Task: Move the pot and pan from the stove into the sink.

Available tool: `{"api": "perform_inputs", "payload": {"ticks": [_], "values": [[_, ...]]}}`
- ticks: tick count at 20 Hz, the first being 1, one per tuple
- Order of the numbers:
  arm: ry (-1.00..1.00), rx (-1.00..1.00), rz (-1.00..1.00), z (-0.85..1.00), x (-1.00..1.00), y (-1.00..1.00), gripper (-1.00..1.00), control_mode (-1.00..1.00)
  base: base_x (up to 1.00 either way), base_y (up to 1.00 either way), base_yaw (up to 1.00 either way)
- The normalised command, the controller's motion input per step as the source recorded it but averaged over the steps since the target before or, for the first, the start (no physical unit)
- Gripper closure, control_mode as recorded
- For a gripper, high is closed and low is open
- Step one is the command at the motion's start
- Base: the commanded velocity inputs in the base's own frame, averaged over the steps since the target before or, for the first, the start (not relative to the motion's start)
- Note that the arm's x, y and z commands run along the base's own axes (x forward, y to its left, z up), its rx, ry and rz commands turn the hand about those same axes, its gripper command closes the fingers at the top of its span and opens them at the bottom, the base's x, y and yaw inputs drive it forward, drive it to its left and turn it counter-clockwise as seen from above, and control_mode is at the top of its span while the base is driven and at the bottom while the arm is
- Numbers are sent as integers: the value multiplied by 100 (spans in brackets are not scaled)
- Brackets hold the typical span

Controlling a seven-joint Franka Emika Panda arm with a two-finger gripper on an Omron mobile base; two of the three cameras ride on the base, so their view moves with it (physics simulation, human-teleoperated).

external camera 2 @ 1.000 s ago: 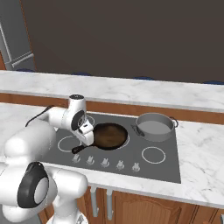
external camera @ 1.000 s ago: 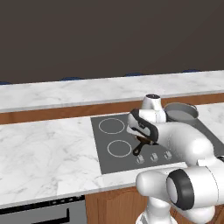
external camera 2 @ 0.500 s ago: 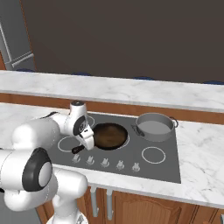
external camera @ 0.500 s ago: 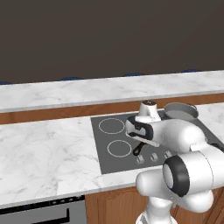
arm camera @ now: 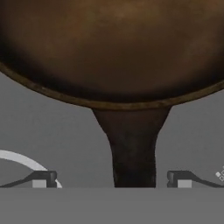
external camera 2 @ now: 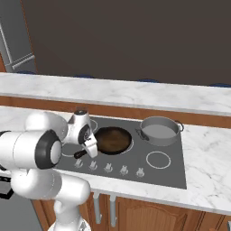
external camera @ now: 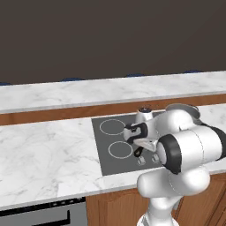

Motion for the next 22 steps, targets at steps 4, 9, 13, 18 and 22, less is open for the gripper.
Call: {"api": "perform_inputs", "payload": {"ticks": [4,9,13,18,22], "values": [[1,-5,-7,-45,15,0,-100,-100,0,0,0],[0,-2,-2,-10,3,0,100,-100,0,0,0],[0,0,0,0,0,0,100,-100,0,0,0],[-2,5,-8,33,1,0,100,-100,0,0,0],[-2,6,-12,71,2,0,100,-100,0,0,0]]}}
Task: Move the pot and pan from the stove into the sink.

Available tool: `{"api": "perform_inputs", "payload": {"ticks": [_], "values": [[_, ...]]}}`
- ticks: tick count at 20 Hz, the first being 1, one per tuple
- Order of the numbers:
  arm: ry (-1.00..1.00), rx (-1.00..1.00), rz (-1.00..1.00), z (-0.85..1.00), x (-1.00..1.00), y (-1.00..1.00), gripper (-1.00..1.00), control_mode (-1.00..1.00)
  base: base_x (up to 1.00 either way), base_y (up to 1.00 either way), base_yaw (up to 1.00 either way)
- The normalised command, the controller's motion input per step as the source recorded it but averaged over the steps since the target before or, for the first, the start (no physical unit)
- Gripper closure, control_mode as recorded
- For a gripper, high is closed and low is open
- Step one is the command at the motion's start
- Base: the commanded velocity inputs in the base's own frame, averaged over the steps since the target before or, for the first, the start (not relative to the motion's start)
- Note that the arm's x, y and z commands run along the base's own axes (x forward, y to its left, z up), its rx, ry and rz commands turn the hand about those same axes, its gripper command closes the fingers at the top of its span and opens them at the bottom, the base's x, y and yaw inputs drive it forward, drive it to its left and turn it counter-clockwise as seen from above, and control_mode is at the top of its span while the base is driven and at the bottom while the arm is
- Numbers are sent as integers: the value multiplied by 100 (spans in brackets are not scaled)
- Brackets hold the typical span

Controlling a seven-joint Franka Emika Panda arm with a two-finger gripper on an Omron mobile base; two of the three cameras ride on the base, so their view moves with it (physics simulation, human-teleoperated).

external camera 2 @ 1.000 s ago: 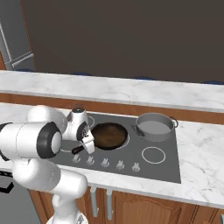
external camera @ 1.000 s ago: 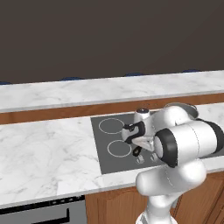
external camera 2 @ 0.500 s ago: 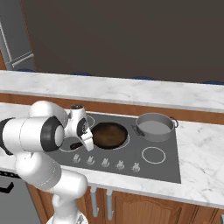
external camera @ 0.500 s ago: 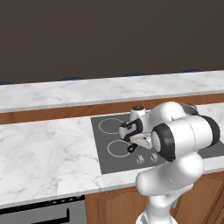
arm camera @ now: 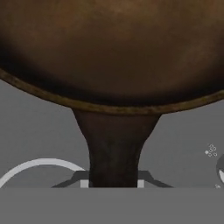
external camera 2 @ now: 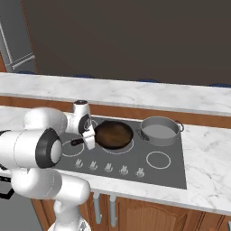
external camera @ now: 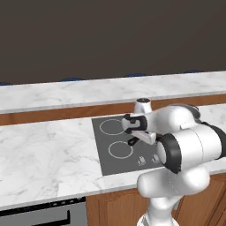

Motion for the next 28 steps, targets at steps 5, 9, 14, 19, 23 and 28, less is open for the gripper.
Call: {"api": "perform_inputs", "payload": {"ticks": [5,9,14,19,23,28], "values": [[0,5,-8,83,0,0,100,-100,0,0,0],[0,4,-4,93,0,3,100,-100,0,0,0],[0,1,0,90,-11,8,100,-100,0,0,0],[0,0,0,77,-46,8,100,-100,0,0,0],[-1,0,4,62,-68,11,100,-100,0,0,0],[-13,-2,8,19,-82,4,100,-100,0,0,0]]}}
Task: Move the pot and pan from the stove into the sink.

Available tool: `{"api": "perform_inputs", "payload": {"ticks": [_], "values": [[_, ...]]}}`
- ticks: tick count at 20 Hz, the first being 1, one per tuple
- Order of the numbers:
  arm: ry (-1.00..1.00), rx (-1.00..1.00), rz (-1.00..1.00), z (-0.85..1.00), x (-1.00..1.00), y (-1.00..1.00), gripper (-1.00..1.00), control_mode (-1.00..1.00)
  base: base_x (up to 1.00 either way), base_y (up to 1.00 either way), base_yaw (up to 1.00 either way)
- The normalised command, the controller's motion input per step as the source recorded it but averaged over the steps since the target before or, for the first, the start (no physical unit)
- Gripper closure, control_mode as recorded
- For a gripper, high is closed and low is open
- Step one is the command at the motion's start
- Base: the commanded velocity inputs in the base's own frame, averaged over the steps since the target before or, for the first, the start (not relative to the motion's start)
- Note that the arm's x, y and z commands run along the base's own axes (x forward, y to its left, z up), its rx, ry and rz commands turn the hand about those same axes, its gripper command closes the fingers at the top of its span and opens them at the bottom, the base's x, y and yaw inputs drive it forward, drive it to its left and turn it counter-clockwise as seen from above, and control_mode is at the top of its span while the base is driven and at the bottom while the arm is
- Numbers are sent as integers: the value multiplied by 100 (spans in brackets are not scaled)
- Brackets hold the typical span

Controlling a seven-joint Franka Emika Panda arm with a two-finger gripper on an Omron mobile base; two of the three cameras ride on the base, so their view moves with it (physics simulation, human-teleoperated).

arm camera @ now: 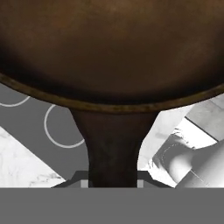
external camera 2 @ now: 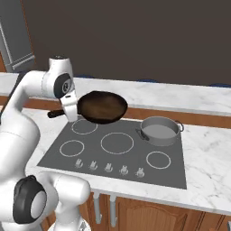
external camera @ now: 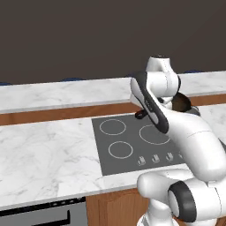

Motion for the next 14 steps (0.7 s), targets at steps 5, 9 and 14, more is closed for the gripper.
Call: {"api": "perform_inputs", "payload": {"ticks": [5,9,14], "values": [[-26,-3,9,-16,-81,5,100,-100,0,0,0],[-34,-4,8,-39,-74,12,100,-100,0,0,0],[-4,1,2,-1,-8,0,100,-100,0,0,0]]}}
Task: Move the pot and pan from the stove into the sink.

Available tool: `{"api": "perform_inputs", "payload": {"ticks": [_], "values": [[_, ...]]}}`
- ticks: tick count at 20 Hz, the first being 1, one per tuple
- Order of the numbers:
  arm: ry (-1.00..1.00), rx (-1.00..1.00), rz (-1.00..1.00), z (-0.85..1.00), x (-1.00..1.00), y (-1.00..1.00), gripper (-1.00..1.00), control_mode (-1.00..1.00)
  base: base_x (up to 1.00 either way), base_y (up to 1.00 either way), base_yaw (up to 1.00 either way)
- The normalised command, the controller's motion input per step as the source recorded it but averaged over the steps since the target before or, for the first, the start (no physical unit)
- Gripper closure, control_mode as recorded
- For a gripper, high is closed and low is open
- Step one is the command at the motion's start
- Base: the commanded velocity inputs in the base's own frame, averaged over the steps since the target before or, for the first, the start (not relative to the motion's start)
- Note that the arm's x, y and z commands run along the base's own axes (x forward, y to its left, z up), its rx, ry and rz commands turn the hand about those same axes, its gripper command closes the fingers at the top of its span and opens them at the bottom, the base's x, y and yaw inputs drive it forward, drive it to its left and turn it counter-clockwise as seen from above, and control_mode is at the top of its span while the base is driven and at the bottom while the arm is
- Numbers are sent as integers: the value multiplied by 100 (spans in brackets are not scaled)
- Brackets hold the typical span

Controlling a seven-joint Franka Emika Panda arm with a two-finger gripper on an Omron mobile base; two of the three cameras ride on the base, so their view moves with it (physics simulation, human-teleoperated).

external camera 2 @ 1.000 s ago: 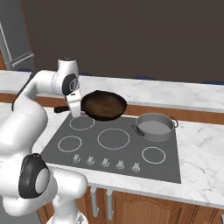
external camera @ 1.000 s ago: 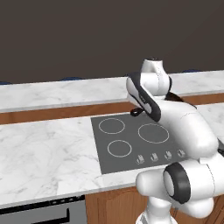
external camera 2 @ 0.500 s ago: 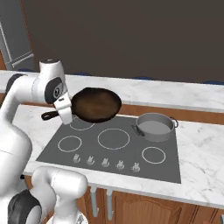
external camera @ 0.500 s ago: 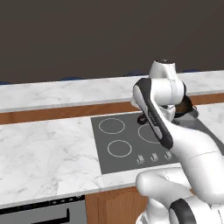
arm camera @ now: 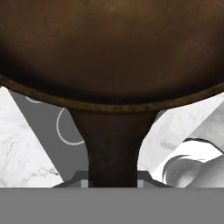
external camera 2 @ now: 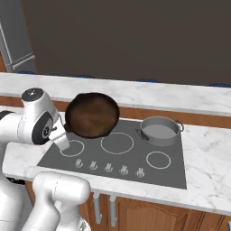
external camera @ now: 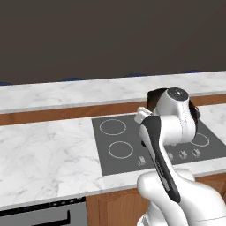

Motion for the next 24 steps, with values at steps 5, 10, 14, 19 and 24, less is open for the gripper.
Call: {"api": "perform_inputs", "payload": {"ticks": [5,10,14,19,24], "values": [[0,0,0,0,0,0,100,-100,0,0,0],[0,0,0,0,0,0,100,100,-12,0,0],[0,0,0,0,0,0,100,100,-56,0,0],[0,0,0,0,0,0,100,100,-63,0,0],[0,0,0,0,0,0,100,100,-57,0,0]]}}
